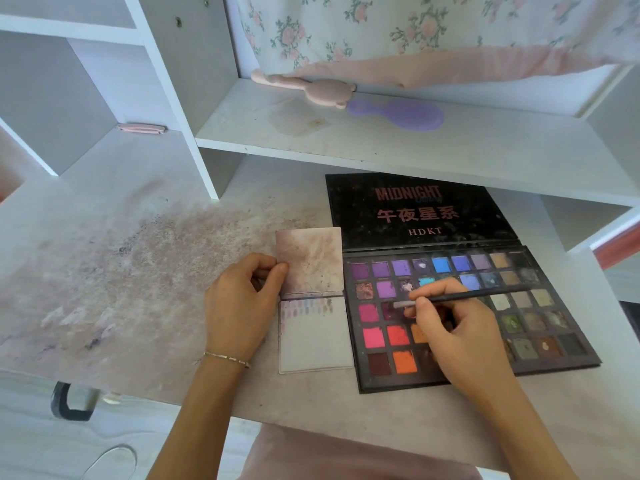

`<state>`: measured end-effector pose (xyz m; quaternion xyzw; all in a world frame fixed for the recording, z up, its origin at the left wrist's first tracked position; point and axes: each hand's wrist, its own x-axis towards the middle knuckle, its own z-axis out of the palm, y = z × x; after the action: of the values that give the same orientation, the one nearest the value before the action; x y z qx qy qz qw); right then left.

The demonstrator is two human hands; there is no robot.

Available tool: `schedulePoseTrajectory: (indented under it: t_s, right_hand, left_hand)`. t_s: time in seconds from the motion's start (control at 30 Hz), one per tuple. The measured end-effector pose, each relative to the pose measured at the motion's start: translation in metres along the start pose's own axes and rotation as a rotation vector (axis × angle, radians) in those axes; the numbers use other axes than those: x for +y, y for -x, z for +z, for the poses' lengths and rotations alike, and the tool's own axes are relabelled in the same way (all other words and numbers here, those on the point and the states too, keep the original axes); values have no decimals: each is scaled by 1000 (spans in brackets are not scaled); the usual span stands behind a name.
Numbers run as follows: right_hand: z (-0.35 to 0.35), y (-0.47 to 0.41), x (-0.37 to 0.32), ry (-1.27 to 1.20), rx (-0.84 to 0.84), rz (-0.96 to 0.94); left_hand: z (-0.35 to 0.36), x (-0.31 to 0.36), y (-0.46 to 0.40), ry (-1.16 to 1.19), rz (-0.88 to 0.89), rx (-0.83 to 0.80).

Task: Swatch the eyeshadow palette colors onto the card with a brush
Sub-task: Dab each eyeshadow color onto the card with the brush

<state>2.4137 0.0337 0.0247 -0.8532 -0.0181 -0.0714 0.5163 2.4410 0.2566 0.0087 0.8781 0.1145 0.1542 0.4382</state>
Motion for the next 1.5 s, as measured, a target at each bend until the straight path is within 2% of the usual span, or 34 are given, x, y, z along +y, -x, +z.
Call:
schedulePoseTrajectory:
  t_s: [1.3, 1.5]
  right_hand:
    - [-1, -2, -1, 27, -53, 24]
    - [-1, 2, -11, -57, -17, -6]
  left_hand:
    - [0, 0, 0, -15, 17, 9]
    - [0, -1, 0, -5, 1, -1]
